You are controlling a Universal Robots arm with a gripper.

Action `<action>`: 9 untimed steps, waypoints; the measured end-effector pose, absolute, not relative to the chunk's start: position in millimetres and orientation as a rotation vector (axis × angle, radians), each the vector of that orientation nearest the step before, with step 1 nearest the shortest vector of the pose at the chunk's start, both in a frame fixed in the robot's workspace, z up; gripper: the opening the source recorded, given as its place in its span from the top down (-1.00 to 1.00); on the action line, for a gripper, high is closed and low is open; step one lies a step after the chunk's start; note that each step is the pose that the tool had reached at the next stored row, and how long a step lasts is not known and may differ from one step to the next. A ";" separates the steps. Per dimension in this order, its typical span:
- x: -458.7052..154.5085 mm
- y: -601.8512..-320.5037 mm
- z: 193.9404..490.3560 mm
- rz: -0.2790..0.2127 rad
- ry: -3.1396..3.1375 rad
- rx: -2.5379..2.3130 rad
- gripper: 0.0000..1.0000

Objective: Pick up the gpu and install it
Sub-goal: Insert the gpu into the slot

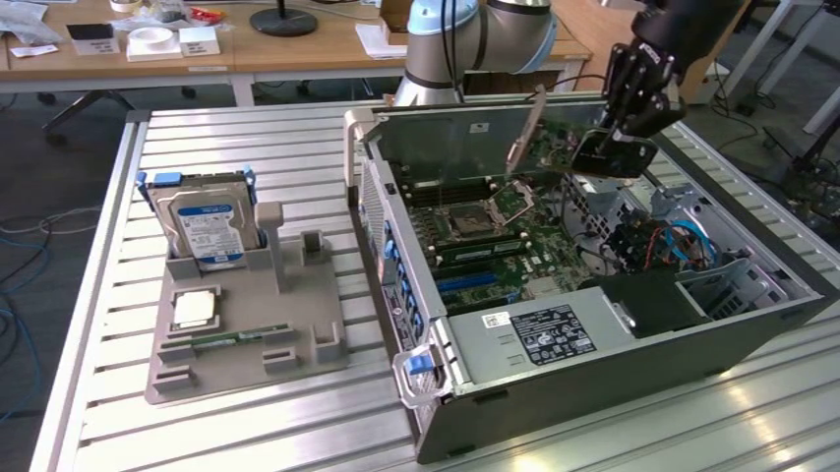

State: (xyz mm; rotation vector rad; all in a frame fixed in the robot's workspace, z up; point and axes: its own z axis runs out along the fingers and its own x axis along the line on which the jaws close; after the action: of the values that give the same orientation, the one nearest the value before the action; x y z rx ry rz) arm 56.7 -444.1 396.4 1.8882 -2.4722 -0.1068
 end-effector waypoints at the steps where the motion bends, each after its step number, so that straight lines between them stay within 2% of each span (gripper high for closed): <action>1: 56.7 -444.1 396.2 -0.106 -2.458 1.906 0.47; 9: 56.7 -444.1 393.2 -0.101 -2.308 2.079 0.47</action>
State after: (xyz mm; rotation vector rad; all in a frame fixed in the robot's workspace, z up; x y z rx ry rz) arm 56.7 -444.1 393.2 2.0793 -2.3082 -0.1013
